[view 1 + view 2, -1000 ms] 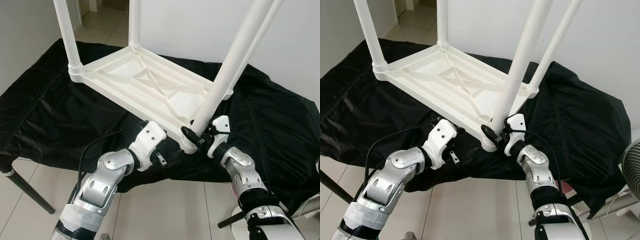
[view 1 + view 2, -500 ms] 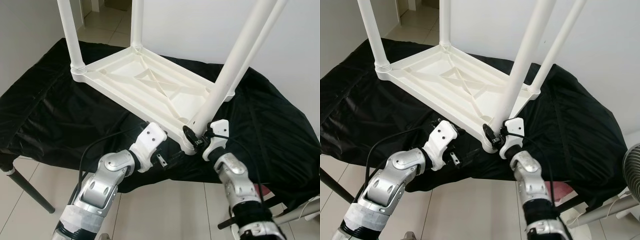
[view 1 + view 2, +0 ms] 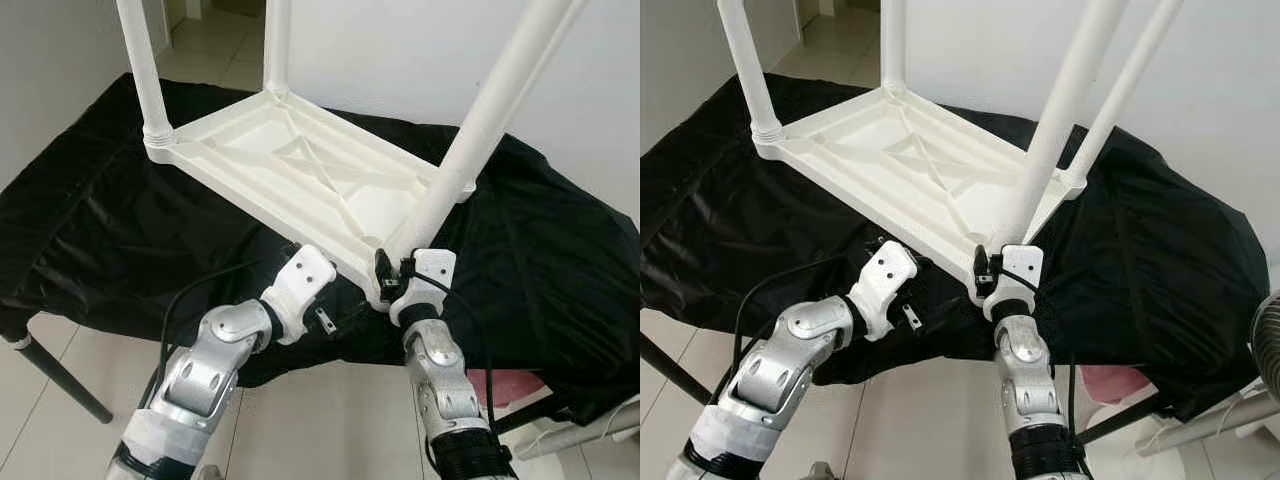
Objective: Building children table
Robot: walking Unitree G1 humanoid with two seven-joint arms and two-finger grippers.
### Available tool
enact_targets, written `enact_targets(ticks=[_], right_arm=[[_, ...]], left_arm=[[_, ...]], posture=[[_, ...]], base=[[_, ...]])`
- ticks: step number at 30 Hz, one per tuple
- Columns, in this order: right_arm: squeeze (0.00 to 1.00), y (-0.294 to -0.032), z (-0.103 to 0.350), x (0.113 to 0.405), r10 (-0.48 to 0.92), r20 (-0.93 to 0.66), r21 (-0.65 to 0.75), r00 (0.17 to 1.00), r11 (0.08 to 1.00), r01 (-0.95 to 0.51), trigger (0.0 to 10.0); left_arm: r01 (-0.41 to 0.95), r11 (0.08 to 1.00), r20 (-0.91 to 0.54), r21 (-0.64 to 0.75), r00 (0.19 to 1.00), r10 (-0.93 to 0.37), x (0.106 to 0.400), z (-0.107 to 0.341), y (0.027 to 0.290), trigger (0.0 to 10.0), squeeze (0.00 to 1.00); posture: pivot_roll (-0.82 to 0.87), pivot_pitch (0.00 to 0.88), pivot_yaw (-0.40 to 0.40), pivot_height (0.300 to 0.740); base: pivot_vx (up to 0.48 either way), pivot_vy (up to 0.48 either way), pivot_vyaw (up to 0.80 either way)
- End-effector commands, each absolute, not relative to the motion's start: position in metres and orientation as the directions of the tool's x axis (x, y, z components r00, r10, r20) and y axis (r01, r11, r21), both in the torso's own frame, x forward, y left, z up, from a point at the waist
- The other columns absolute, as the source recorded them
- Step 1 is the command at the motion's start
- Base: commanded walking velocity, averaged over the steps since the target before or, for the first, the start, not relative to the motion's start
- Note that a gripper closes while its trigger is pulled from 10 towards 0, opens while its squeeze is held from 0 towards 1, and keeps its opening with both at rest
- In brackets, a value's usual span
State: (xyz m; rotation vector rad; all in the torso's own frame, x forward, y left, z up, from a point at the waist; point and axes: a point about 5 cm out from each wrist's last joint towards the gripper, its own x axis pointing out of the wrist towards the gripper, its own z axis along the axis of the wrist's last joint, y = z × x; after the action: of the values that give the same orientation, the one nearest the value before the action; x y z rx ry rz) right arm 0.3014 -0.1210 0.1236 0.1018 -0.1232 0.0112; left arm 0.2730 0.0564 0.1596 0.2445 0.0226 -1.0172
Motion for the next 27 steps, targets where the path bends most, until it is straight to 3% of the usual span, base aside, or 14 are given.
enact_targets(ticks=[1, 8, 9, 14, 24, 27], right_arm=[[0.0, -0.124, 0.116, 0.298, -0.033, 0.089, 0.123, 0.995, 0.992, 0.022, 10.0], [0.0, -0.125, 0.119, 0.298, -0.01, 0.096, 0.122, 0.995, 0.993, -0.001, 10.0], [1.0, -0.124, 0.12, 0.298, 0.007, 0.105, 0.128, 0.994, 0.992, -0.02, 10.0], [1.0, -0.124, 0.122, 0.296, 0.025, 0.113, 0.127, 0.993, 0.991, -0.04, 10.0], [1.0, -0.153, 0.114, 0.292, 0.065, 0.101, 0.054, 0.993, 0.996, -0.07, 10.0], [1.0, -0.161, 0.114, 0.291, 0.152, 0.107, 0.046, 0.983, 0.987, -0.157, 10.0]], left_arm=[[0.83, 0.52, -0.126, 0.2, 0.549, -0.827, 0.274, 0.159, 0.053, 10.0, 0.0], [0.829, 0.521, -0.127, 0.206, 0.55, -0.825, 0.275, 0.159, 0.054, 10.0, 0.0], [0.827, 0.523, -0.126, 0.206, 0.552, -0.824, 0.275, 0.159, 0.055, 10.0, 0.0], [0.826, 0.523, -0.129, 0.209, 0.554, -0.823, 0.273, 0.158, 0.054, 10.0, 0.0], [0.829, 0.518, -0.141, 0.213, 0.55, -0.823, 0.272, 0.155, 0.054, 10.0, 0.0], [0.831, 0.514, -0.142, 0.213, 0.547, -0.825, 0.272, 0.155, 0.054, 10.0, 0.0]], posture=[[0.05, 0.046, -0.114, 0.74], [0.06, 0.044, -0.123, 0.74], [0.06, 0.044, -0.126, 0.74], [0.07, 0.044, -0.131, 0.74], [0.06, 0.039, -0.131, 0.74], [0.06, 0.031, -0.131, 0.74]], base=[[0.0, 0.0, 0.0], [0.0, 0.0, 0.0], [0.0, 0.0, 0.0], [0.0, 0.0, 0.0], [0.0, 0.0, 0.0], [0.0, 0.0, 0.0]])
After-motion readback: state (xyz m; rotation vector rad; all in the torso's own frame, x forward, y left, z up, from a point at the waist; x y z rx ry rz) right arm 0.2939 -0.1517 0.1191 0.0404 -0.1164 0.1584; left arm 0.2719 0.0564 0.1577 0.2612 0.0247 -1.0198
